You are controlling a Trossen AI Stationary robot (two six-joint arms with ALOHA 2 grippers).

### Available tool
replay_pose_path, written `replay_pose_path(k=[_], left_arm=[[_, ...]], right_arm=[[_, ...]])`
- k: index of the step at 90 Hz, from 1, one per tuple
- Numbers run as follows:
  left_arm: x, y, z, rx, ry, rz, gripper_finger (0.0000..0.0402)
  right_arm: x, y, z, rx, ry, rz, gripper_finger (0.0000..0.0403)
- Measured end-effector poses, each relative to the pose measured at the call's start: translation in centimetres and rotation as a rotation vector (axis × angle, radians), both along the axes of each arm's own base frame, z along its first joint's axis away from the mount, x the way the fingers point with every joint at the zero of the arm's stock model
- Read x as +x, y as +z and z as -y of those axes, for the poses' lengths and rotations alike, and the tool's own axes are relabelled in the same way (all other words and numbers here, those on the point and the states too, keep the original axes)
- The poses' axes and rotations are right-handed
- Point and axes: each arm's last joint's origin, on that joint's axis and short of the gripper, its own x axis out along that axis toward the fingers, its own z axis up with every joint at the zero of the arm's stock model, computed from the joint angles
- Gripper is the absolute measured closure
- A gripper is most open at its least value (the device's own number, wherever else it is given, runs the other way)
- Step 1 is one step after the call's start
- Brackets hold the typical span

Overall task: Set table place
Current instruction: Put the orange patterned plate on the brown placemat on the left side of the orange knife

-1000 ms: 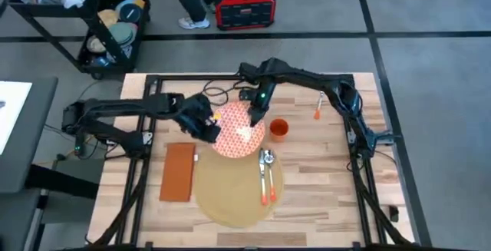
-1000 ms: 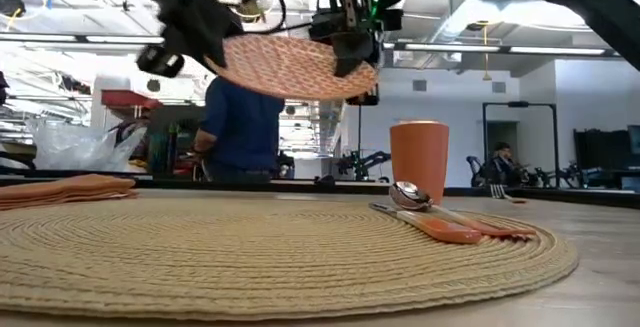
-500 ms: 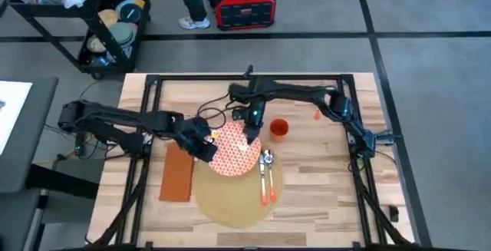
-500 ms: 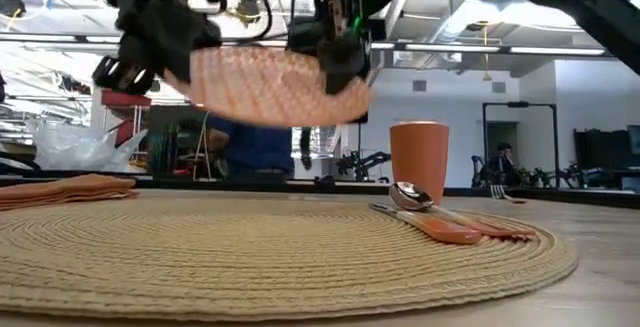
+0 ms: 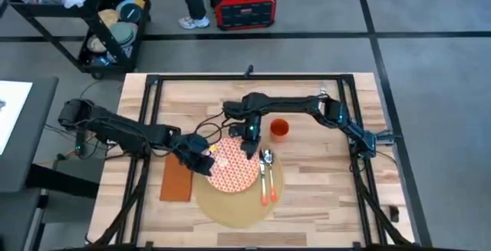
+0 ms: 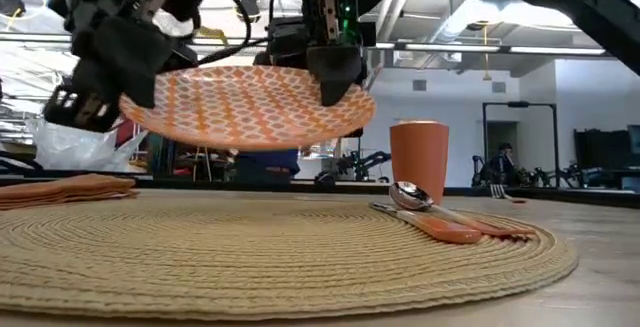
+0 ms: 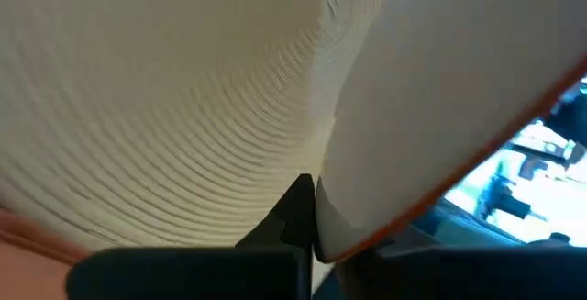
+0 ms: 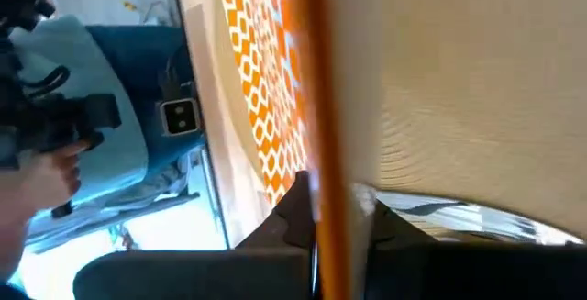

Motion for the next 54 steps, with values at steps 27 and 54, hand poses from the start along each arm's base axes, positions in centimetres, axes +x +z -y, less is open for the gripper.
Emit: replay_pose_path(k=[27, 54], left_arm=[[-0.5, -0.5, 2.4, 0.020, -0.100, -0.021, 0.0400], [0.4, -3.4, 2.6, 0.118, -0.142, -0.102, 0.0399]], right_arm=[[1.5, -2.6, -2.5, 0.101, 0.026, -0.010, 0.0403], [1.5, -3.7, -2.4, 0.033, 0.025, -0.050, 0.0403]])
